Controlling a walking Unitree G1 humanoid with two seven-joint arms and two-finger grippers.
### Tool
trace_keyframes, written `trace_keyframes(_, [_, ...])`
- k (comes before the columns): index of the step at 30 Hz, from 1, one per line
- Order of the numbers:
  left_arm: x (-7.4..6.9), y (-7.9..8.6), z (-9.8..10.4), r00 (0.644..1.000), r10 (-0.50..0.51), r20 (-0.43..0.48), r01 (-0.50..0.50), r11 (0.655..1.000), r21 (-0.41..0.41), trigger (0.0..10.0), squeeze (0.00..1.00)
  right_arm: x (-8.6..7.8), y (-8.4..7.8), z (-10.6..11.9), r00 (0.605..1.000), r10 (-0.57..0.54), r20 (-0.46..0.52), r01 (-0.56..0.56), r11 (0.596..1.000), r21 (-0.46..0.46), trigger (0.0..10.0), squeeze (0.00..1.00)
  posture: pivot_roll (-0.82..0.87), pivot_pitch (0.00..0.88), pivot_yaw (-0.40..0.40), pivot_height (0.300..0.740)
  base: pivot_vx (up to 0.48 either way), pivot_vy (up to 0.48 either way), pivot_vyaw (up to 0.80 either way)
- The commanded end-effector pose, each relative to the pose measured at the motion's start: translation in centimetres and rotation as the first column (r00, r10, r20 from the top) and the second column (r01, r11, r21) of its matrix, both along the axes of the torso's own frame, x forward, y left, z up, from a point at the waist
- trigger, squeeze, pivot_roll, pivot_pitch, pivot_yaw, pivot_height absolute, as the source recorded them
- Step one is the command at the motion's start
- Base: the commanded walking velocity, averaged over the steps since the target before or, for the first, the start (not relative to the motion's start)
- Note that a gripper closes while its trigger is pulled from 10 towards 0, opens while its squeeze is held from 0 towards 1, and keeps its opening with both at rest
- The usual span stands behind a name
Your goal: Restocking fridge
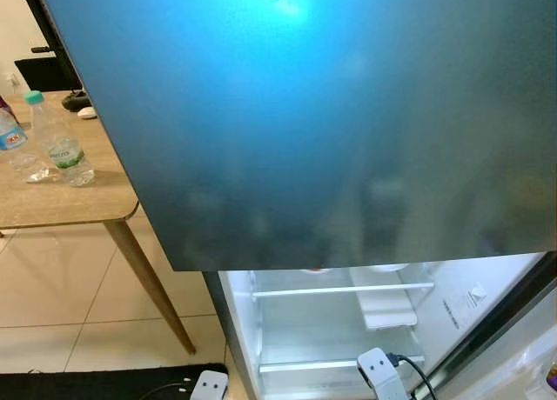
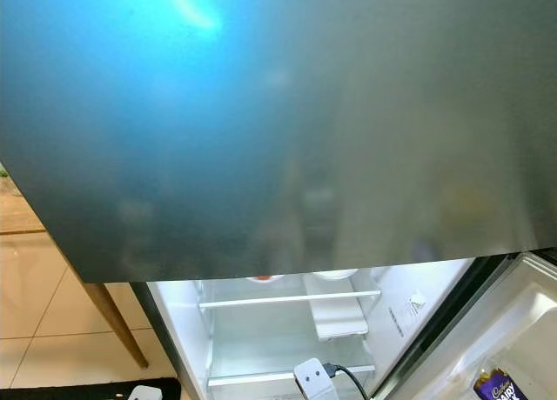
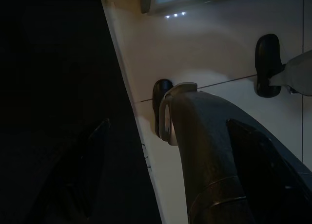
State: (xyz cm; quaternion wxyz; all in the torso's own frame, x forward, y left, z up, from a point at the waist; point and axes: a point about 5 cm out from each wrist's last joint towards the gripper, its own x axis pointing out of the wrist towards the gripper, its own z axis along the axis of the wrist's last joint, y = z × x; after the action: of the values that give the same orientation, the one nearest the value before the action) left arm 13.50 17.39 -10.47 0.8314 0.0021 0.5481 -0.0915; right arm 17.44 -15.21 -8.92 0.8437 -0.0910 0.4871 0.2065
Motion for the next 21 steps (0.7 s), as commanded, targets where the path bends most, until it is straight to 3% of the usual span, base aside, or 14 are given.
trace_keyframes(1, [-0.13, -0.18, -0.07, 1.000, -0.004, -0.011, 0.004, 1.000, -0.004, 10.0, 0.00, -0.28, 0.11, -0.14, 1.000, -0.006, -0.014, 0.007, 1.000, 0.005, 10.0, 0.00, 0.02, 0.000, 0.002, 0.740, 0.000, 0.000, 0.00])
trace_keyframes(21, [0.07, -0.27, 0.00, 1.000, -0.003, -0.006, 0.003, 1.000, -0.009, 10.0, 0.00, -0.30, 0.04, -0.15, 1.000, -0.010, -0.014, 0.010, 1.000, 0.003, 10.0, 0.00, 0.02, 0.000, 0.001, 0.740, 0.000, 0.000, 0.00])
